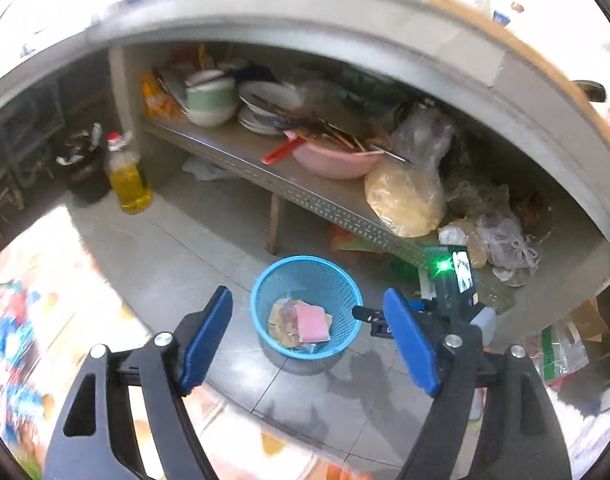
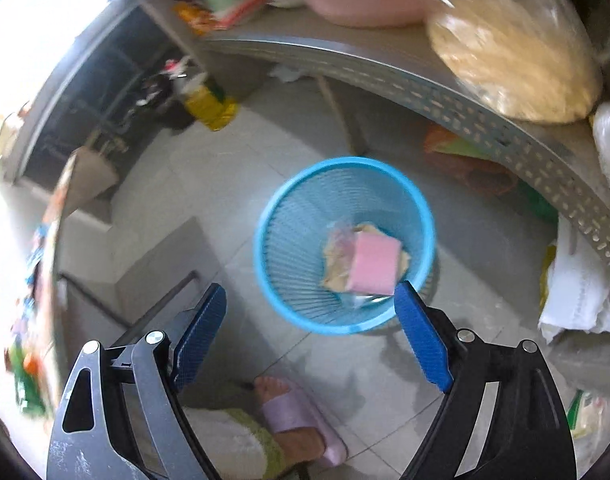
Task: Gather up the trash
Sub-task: 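Open the right gripper over the wastebasket while the left gripper releases the bag, then move both grippers back toward the remaining trash on the table, then close the right gripper on the clear snack bag with red label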
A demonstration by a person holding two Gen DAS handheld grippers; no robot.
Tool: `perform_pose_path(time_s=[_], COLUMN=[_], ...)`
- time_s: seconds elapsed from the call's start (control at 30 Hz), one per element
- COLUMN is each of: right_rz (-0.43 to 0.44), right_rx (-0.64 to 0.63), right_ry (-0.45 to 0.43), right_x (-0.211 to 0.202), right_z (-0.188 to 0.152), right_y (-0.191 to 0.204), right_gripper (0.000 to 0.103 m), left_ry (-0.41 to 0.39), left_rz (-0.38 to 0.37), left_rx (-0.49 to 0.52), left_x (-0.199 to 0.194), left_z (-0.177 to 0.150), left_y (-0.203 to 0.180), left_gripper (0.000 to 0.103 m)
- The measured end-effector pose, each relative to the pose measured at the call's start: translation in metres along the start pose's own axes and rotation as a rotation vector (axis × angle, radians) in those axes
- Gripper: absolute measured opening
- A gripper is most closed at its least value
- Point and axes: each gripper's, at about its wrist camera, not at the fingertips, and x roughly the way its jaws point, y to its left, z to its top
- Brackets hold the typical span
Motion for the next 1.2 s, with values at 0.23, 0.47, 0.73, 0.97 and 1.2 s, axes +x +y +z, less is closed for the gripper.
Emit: perform_pose_path(time_s=[0.23,0.47,0.73,0.97,1.2], right_rz=[0.096,0.204,0.380,0.506,0.495], right_rx=[-0.171,-0.334,-0.608,-0.863,-0.901], right_ry=[-0.024,-0.020,0.074,0.152,0.281], right_x=[-0.035,-0.050,-0.048,-0.030,0.019], right_z=[0.000,0.001,-0.018,-0.038,-0.035], right_y=[0.066,0.141,0.275,0.407,0.495], right_gripper=[0.083,0.085,0.088,0.091,0.091], left_ry=[-0.112,-0.180,-0.286,-0.342,-0.352], left_rz=[0.111,0.301,0.453,0.530,0.567], left_rx=[-0.099,-0.265,-0.462,-0.529,-0.576], left_x=[-0.080,-0.145,-0.206,-0.239,-0.257], left_z=[-0.066,-0.145,-0.200,-0.232,-0.257], left_y=[0.034,0.089,0.142,0.170,0.184], left_gripper=[0.084,0.086,0.086,0.086,0.090])
